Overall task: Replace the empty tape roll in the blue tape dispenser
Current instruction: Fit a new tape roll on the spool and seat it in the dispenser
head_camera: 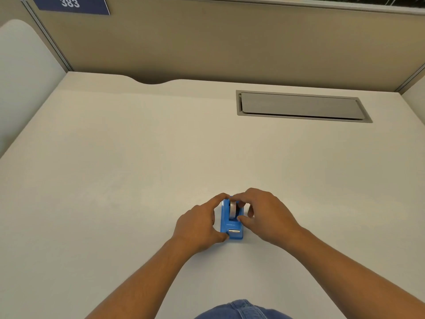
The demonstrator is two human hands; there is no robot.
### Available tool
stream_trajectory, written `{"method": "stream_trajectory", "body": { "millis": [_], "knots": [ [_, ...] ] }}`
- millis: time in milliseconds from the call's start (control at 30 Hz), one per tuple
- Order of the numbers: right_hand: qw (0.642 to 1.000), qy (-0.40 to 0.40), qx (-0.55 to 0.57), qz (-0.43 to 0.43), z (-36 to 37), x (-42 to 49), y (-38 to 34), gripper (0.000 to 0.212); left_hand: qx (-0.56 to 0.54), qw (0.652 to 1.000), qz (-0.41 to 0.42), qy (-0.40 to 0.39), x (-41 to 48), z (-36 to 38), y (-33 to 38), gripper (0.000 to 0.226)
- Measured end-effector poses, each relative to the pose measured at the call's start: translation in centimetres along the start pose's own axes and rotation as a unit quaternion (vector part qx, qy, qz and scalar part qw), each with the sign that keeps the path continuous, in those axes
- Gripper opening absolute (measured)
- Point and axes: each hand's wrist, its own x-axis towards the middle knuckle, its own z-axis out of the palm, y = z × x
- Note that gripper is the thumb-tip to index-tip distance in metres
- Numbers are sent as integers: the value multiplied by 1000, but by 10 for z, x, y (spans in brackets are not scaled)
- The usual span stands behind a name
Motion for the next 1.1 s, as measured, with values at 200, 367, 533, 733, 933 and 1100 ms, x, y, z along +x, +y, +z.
{"method": "stream_trajectory", "body": {
  "millis": [200,367,533,733,933,1100],
  "knots": [
    [999,-17,-35,11,5,7,1,48,-1,1000,0,0,-1,-1,0,99],
    [999,-27,-17,15,7,12,5,48,12,1000,2,7,-3,-1,1,96],
    [999,-28,-27,7,10,13,8,42,30,999,6,18,-4,0,3,96],
    [998,-11,-65,-12,16,13,9,42,26,1000,1,14,-4,1,5,97],
    [998,8,-62,-23,18,10,11,68,29,999,3,18,-5,1,5,96],
    [999,37,-35,-15,18,6,11,51,37,999,0,22,-6,1,4,95]
  ]
}}
